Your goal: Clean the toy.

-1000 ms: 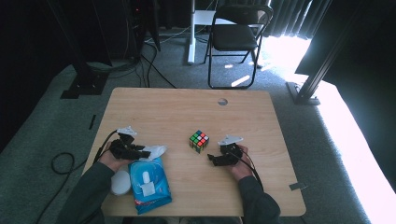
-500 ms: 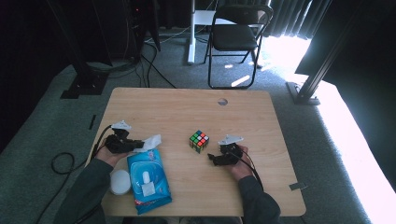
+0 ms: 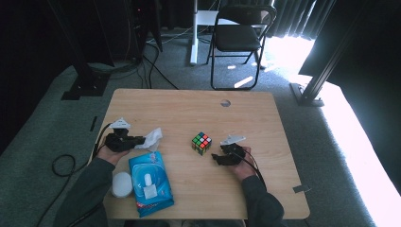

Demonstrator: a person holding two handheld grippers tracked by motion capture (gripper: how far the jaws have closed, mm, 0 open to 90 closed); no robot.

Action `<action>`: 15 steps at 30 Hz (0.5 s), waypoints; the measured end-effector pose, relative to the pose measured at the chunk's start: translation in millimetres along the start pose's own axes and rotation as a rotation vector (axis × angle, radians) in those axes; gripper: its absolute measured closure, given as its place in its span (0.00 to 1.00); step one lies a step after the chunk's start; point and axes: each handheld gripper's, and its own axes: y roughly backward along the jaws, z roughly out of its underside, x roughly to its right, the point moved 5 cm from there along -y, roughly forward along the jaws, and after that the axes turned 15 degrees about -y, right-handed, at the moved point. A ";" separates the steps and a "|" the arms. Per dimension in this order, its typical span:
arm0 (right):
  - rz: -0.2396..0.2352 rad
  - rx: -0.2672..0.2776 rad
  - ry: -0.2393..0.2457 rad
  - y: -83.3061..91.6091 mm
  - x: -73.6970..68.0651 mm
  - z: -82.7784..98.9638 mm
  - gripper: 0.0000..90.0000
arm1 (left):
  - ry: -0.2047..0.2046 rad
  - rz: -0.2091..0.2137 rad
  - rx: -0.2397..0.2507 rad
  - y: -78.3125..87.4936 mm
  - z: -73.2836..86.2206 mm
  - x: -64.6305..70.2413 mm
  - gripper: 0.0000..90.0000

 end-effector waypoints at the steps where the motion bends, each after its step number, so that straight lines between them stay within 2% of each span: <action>1: -0.009 -0.002 -0.005 -0.6 -0.3 -1.0 0.48 | -0.007 0.001 -0.001 -0.4 -0.8 -0.1 0.97; 6: -0.037 -0.001 -0.024 -2.3 -1.6 -2.2 0.44 | -0.024 0.006 -0.009 -1.7 -6.0 -1.4 0.97; 9: -0.041 -0.007 -0.005 -1.5 -4.4 -3.0 0.48 | -0.035 0.009 -0.008 -3.0 -10.9 -1.8 0.97; 13: -0.053 0.018 0.014 3.4 -9.2 -9.1 0.46 | -0.050 0.014 -0.011 -3.7 -17.1 -1.3 0.97; 15: -0.073 0.024 0.015 5.5 -12.2 -12.2 0.47 | -0.054 0.013 -0.008 -3.8 -20.1 -1.8 0.97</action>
